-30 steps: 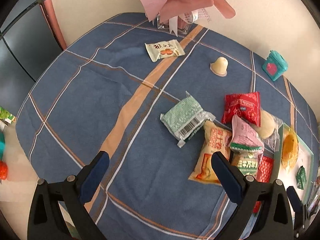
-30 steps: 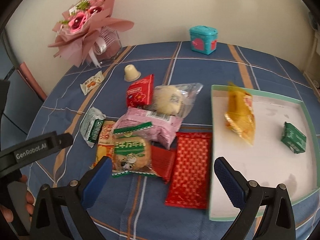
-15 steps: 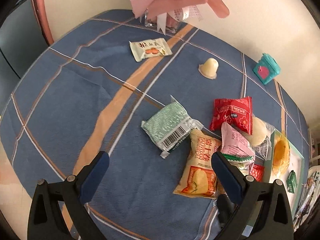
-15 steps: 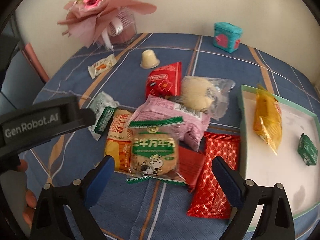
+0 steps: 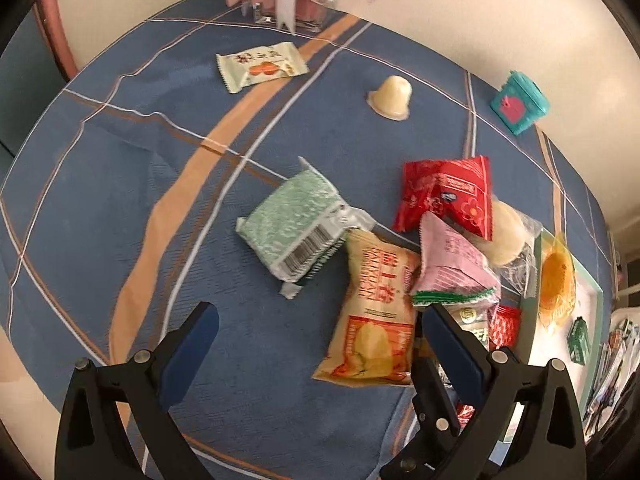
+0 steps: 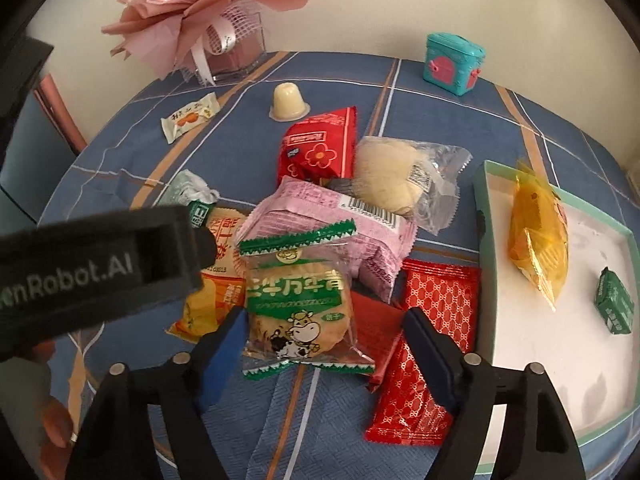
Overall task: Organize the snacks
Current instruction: 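Grasp the Dalimuan roll with left gripper while right grasps cow-print biscuit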
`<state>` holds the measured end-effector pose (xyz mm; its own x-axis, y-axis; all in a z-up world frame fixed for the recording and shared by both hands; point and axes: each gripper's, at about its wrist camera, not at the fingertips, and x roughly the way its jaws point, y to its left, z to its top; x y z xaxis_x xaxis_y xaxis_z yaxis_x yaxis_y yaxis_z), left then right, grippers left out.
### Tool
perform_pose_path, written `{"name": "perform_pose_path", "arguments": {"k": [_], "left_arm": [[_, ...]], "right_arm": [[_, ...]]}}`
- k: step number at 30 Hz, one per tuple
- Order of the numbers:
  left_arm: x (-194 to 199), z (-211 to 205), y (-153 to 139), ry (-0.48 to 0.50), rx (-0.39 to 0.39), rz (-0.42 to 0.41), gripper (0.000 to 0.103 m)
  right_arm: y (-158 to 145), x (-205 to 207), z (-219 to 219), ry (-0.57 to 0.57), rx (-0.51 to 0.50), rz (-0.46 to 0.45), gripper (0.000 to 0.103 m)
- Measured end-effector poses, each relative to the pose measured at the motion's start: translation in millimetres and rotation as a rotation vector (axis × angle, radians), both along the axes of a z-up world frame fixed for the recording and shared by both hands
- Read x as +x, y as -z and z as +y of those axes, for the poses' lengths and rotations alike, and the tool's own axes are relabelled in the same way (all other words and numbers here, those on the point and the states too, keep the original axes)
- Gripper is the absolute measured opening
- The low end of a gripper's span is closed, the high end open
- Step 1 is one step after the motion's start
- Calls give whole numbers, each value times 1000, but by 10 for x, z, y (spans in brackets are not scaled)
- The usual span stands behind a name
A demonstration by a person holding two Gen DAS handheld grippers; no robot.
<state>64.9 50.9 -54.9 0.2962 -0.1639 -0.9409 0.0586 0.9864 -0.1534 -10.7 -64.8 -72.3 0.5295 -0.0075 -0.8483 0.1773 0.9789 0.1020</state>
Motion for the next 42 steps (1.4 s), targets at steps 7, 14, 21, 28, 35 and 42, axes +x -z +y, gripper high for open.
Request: {"name": "perform_pose_path", "arguments": {"k": [7, 14, 21, 28, 35, 42], "left_arm": [[30, -136, 108, 37, -12, 39, 94], [35, -263, 219, 56, -14, 73, 83], [34, -362, 376, 87, -14, 113, 57], [9, -394, 382, 94, 10, 107, 47], [30, -367, 308, 91, -17, 116, 37], [2, -313, 188, 64, -35, 132, 37]], "right_arm": [[52, -25, -128, 16, 30, 24, 66], [92, -53, -226, 35, 69, 37, 66], [101, -51, -231, 38, 78, 41, 66], [106, -39, -229, 42, 90, 43, 65], [78, -50, -233, 46, 92, 41, 64], [55, -70, -228, 50, 114, 46, 63]]}}
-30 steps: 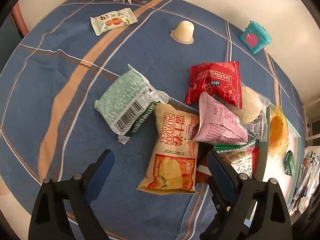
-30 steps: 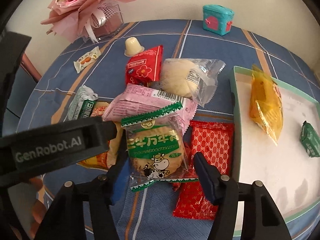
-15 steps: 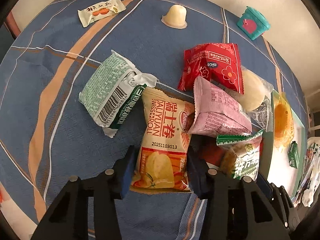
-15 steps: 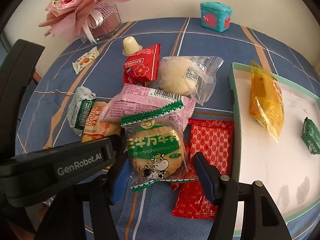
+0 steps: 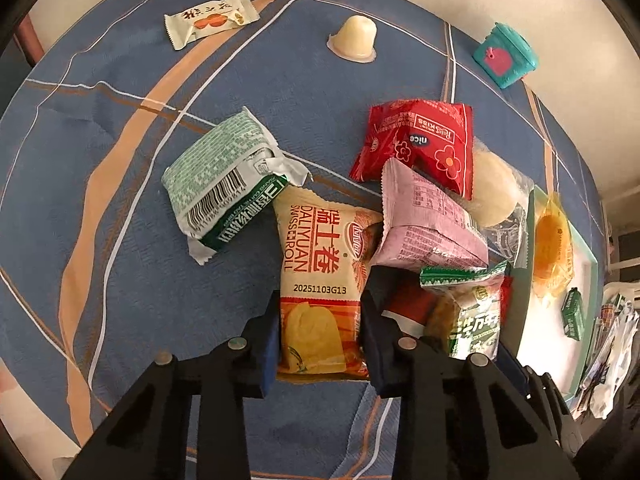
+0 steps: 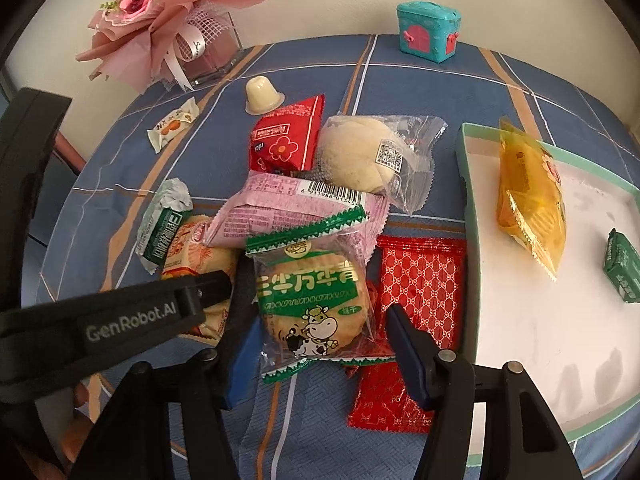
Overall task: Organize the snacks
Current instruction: 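Grasp the Dalimuan roll with left gripper while right grasps cow-print biscuit, then carry Dalimuan roll and cow-print biscuit into the tray with both grippers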
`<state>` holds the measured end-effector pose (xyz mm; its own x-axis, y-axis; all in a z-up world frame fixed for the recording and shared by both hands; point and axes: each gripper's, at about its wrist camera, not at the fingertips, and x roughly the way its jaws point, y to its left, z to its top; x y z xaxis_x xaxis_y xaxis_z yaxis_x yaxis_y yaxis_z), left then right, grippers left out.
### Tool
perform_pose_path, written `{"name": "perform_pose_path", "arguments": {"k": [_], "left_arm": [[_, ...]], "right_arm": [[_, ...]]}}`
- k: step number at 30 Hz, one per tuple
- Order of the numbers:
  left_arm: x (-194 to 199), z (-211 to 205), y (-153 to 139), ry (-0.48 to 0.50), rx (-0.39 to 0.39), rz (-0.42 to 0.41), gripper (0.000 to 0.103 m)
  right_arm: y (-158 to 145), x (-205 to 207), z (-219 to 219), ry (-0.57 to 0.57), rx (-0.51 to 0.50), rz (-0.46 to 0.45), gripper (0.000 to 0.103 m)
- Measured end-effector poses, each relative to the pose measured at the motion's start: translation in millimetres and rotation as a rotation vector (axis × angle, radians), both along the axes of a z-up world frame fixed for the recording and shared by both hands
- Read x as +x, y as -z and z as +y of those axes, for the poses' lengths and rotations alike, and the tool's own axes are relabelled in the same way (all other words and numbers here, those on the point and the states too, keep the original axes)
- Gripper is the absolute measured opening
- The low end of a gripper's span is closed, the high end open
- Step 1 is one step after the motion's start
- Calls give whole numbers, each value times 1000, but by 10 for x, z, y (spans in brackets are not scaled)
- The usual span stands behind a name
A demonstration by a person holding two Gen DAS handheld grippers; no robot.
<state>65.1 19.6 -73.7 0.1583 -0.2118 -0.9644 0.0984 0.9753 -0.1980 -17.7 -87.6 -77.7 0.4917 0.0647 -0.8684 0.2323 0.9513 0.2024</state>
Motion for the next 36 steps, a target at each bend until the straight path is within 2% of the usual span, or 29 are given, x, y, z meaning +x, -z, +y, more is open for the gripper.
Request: {"name": "perform_pose_path", "arguments": {"k": [11, 24, 29, 36], "left_arm": [[19, 192, -244, -40, -48, -52, 36], [-116, 354, -753, -91, -93, -205, 36], [-142, 330, -801, -106, -96, -219, 36], [-162, 214, -793, -94, -98, -214, 36]], "right_arm": [[-173, -43, -67, 25, 61, -18, 62], [-491, -192, -173, 65, 122, -82, 62], [-568, -255, -206, 73, 124, -98, 62], [-525, -296, -360, 116, 116, -65, 62]]}}
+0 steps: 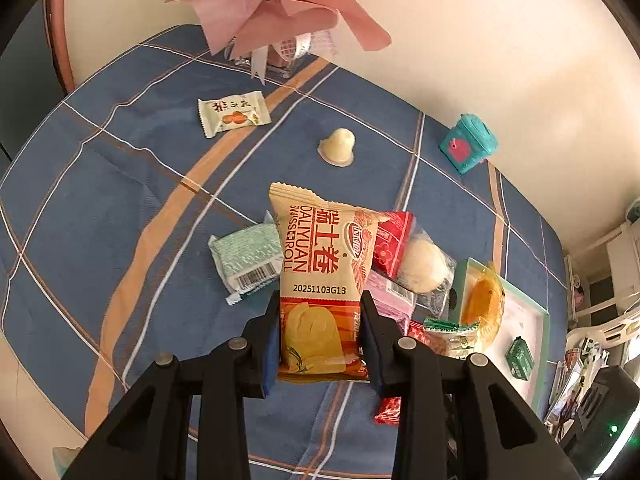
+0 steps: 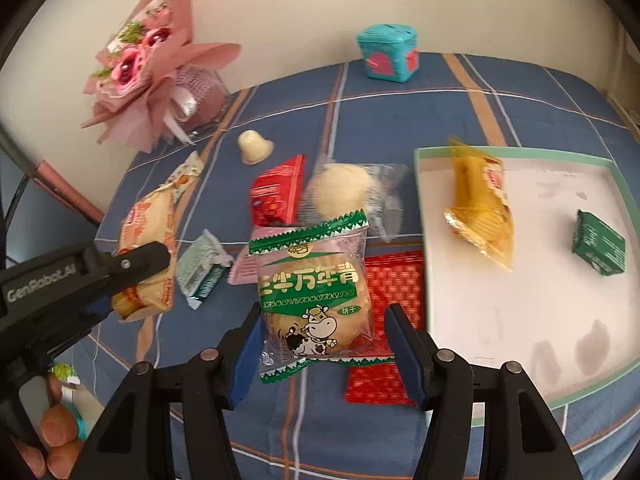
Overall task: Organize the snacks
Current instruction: 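Carry Dalimuan roll and cow-print biscuit into the tray with both grippers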
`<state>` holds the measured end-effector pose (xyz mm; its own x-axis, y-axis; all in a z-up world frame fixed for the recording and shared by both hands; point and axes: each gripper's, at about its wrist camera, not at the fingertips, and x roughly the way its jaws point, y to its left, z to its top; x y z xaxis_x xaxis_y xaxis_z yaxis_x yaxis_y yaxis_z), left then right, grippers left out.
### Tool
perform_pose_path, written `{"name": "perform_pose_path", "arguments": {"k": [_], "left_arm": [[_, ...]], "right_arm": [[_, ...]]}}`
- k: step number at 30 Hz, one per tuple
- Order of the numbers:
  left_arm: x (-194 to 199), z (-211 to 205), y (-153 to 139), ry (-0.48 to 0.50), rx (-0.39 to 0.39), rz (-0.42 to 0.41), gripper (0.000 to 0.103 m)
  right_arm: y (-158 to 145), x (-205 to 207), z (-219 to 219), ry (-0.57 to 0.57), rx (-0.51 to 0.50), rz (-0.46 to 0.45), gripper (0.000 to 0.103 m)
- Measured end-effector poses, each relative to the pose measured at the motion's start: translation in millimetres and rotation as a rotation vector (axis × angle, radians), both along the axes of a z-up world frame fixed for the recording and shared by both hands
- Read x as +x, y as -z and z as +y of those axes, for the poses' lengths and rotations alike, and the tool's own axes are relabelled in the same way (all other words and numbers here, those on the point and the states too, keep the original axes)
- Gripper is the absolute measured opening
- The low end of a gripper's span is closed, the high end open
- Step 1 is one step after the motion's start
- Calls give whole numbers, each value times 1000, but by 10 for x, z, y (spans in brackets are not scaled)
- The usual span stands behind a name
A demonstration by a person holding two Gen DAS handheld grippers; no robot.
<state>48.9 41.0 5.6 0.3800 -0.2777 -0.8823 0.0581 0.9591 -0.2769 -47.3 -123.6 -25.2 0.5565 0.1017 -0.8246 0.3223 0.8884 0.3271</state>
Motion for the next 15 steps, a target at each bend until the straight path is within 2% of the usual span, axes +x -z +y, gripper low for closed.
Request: {"name": "perform_pose_path", "arguments": {"k": [8, 15], "left_arm": [[-107, -325, -5, 54, 9, 4, 36], [-337, -855, 19, 173, 37, -4, 36]], "right_arm": [[10, -132, -394, 108, -13, 45, 62], [-14, -353, -877, 224, 1, 55, 62]]}}
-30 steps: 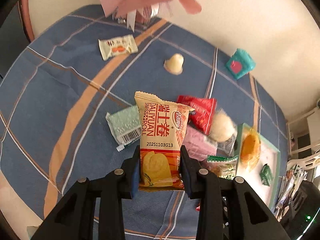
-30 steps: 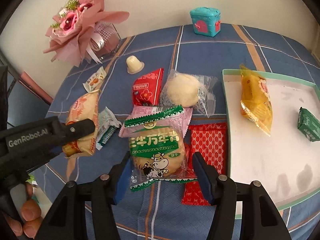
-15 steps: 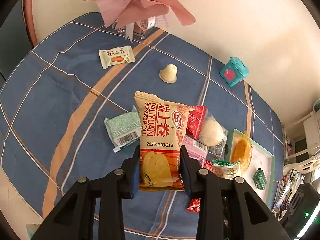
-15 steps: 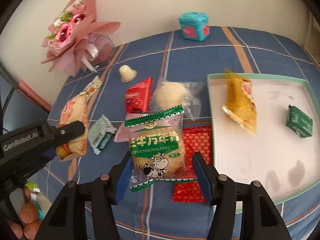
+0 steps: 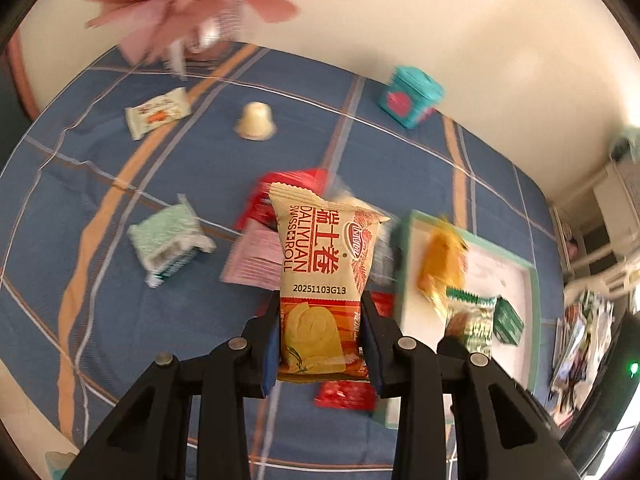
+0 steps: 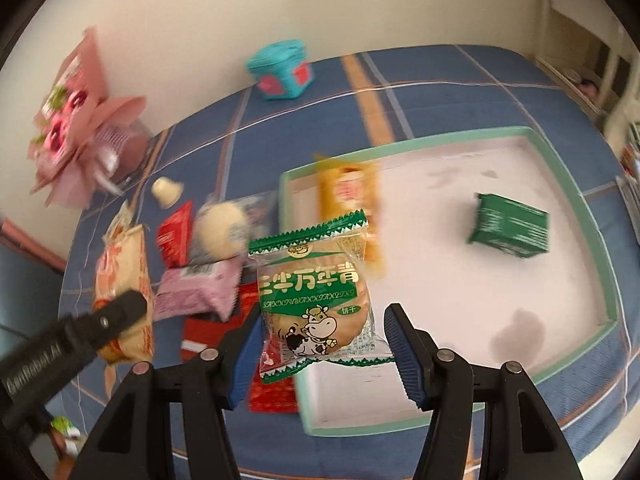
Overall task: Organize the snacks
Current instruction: 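Carry Dalimuan roll and cow-print biscuit into the tray with both grippers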
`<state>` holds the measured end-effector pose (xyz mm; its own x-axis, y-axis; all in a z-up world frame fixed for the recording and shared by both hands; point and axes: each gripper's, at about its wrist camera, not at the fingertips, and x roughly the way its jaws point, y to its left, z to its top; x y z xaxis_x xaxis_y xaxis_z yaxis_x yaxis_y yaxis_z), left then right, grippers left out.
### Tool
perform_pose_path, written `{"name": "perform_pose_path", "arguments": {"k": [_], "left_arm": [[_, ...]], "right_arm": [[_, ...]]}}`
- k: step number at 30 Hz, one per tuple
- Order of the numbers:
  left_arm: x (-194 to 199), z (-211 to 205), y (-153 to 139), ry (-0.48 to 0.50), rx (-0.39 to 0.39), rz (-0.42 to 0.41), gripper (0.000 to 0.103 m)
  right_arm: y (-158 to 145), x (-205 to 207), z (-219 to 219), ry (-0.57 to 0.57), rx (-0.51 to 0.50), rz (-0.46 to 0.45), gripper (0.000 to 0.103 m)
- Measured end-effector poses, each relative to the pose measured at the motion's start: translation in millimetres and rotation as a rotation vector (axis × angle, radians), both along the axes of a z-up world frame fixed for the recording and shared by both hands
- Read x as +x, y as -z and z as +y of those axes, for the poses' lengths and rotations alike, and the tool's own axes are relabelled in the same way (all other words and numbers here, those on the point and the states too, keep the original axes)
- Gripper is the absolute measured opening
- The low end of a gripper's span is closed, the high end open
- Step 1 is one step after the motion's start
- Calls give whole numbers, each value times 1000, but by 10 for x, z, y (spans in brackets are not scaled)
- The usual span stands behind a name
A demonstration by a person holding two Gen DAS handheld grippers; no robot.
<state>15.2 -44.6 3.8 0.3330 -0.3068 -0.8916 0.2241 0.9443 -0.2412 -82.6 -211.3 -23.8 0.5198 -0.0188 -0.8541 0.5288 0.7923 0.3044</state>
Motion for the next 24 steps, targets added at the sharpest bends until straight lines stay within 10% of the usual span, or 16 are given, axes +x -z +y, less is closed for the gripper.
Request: {"name": "perform_pose_path", "arguments": {"k": [24], "left_arm": [[-663, -1360, 294, 346, 134, -15, 37]], "right_arm": [[222, -788, -1149, 391, -29, 129, 62]]}}
